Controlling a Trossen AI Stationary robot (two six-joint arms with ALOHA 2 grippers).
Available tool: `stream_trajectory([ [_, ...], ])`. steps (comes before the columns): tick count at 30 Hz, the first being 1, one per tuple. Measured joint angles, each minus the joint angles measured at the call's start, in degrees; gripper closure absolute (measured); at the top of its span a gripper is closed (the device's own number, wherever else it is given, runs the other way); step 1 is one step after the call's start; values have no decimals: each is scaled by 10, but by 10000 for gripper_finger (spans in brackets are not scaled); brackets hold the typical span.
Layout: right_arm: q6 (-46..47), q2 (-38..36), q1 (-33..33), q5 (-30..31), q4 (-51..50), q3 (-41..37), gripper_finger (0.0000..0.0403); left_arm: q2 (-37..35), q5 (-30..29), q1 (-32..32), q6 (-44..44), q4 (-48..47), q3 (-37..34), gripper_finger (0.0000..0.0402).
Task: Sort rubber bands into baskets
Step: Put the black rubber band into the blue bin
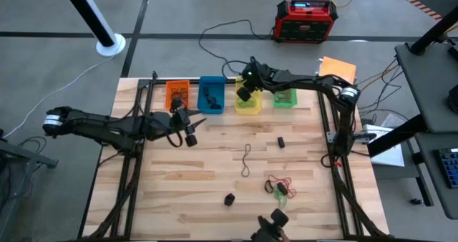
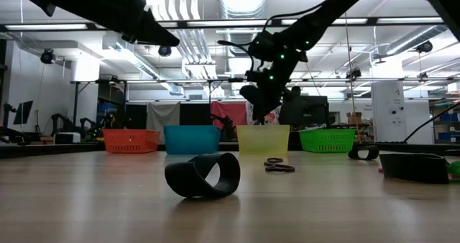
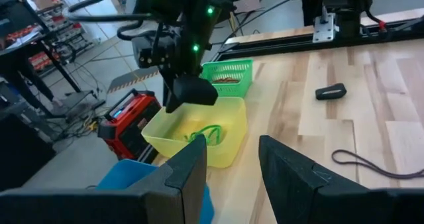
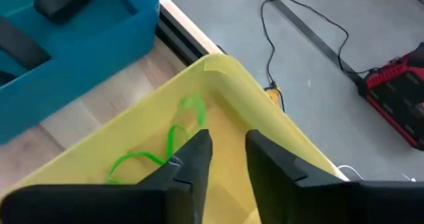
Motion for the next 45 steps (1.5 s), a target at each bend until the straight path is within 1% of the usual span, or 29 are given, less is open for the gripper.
stream_trajectory([
  [3, 5, 10, 0, 0, -27, 23, 290, 0, 0, 1, -3, 2, 0, 278],
  [6, 11, 6, 1, 0, -45, 31, 269, 0, 1, 1, -19, 1, 0, 278],
  [11, 14, -40, 20, 0, -95, 31, 245, 0, 1, -1, -61, -14, 0, 278],
  [13, 13, -66, 37, -13, -131, 31, 240, 0, 1, -1, -85, -22, 0, 278],
  [14, 12, -78, 47, -32, -148, 31, 238, 0, 1, -2, -96, -28, 0, 278],
  [16, 0, -104, 68, -91, -193, 30, 236, 0, 9, -2, -116, -38, 0, 278],
  [18, -6, -130, 93, -160, -238, 29, 237, 0, 31, -2, -130, -43, 0, 278],
  [20, 10, -152, 125, -210, -288, 22, 240, 0, 60, -2, -143, -43, 0, 278],
  [21, 33, -161, 142, -226, -310, 17, 242, 0, 70, -3, -151, -43, 0, 278],
  [23, 87, -179, 178, -236, -355, 5, 246, 0, 78, -5, -168, -44, 0, 278],
  [28, 217, -211, 282, -236, -467, -27, 252, 0, 76, -10, -211, -44, 0, 278],
  [30, 274, -219, 327, -236, -485, -47, 252, 0, 76, -18, -224, -44, 0, 278],
  [35, 438, -233, 434, -237, -490, -100, 252, 0, 75, -55, -239, -27, 0, 278],
  [38, 521, -233, 492, -236, -489, -124, 252, 0, 75, -81, -239, -16, 0, 278],
  [41, 579, -235, 540, -234, -475, -145, 252, 0, 74, -103, -239, -16, 0, 278],
  [45, 616, -235, 585, -195, -412, -179, 252, 0, 74, -121, -244, -13, 0, 278],
])
